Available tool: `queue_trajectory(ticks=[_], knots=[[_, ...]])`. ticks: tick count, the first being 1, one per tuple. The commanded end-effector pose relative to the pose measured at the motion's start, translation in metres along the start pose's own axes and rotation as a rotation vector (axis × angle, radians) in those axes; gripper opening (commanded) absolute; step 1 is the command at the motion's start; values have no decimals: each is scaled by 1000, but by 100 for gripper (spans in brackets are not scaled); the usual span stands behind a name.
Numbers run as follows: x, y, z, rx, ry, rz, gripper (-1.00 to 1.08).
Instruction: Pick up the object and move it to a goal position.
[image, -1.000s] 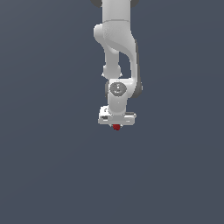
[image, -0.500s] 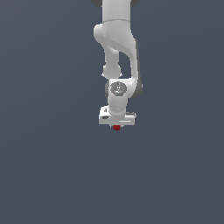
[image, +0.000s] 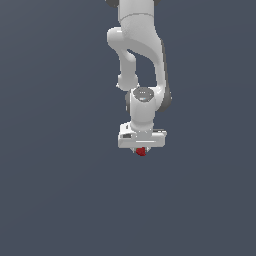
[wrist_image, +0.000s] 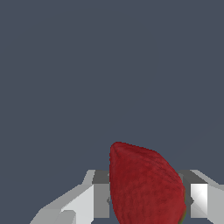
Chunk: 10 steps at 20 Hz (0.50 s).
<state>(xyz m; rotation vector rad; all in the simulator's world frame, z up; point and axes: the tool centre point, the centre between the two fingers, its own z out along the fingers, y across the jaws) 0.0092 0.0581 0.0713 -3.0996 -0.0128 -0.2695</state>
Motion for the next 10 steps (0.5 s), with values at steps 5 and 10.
queue_trajectory(ticks=[5, 10], knots=[[89, -51, -73, 47, 247, -56, -100], [149, -97, -158, 89, 469, -106, -100]])
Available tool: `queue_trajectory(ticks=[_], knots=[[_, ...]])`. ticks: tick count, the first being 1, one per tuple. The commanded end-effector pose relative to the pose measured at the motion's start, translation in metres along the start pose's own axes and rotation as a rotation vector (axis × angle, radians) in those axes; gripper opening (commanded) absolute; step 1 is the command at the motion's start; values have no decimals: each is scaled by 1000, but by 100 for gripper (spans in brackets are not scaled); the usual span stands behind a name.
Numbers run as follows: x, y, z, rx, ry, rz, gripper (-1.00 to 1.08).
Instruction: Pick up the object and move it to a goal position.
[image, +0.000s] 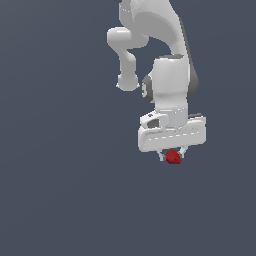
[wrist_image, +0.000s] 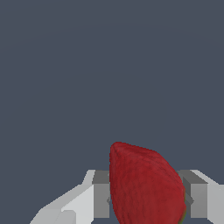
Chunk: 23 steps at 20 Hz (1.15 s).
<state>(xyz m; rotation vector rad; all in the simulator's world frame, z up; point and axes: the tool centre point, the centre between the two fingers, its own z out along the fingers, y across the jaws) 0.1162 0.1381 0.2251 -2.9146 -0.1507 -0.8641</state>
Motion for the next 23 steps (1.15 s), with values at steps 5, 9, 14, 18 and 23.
queue_trajectory(ticks=[5, 9, 14, 18, 23], knots=[[97, -56, -82, 51, 272, -62, -100], [135, -85, -135, 77, 413, -94, -100], [160, -108, -183, 97, 528, -121, -100], [167, -117, -203, 105, 573, -132, -100], [169, -120, -208, 106, 586, -135, -100]])
